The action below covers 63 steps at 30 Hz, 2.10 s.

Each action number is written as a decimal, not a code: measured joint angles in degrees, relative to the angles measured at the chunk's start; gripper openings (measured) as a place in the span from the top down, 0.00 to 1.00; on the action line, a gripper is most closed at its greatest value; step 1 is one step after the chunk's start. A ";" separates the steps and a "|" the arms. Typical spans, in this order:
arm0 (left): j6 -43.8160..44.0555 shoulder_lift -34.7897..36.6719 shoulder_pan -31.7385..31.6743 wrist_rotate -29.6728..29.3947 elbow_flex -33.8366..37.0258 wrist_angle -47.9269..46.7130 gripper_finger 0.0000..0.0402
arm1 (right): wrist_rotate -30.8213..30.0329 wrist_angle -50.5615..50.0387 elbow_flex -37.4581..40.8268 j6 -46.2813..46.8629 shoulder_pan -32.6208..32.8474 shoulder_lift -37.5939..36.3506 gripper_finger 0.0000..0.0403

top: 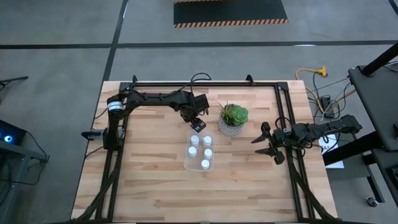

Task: Pick and place pill bottles into a basket
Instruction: Put the white medicine bottle into the transparent bin

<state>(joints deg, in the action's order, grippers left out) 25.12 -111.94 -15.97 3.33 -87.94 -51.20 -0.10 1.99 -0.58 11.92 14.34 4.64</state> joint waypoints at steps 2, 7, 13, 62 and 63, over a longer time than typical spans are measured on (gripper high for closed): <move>-0.02 0.01 0.00 -0.15 0.03 -0.29 0.58 | -0.02 0.01 0.02 -0.05 0.00 0.00 0.50; -0.25 0.22 -0.04 0.68 -0.14 -0.89 0.65 | -0.02 0.01 0.00 -0.05 0.01 0.02 0.50; -1.97 2.14 0.80 1.54 -2.04 -2.85 0.65 | 0.00 0.00 0.00 0.02 0.01 0.01 0.50; 12.05 14.09 30.96 -8.37 0.39 -4.26 0.65 | 0.00 -0.01 0.02 -0.07 0.01 0.01 0.50; 12.02 13.49 31.06 -8.37 0.39 -4.29 0.65 | -0.01 -0.02 0.02 -0.07 0.01 0.02 0.50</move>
<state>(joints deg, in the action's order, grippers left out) 37.15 -98.45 15.09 -5.04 -87.55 -55.48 -0.11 1.97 -0.56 11.86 14.35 4.66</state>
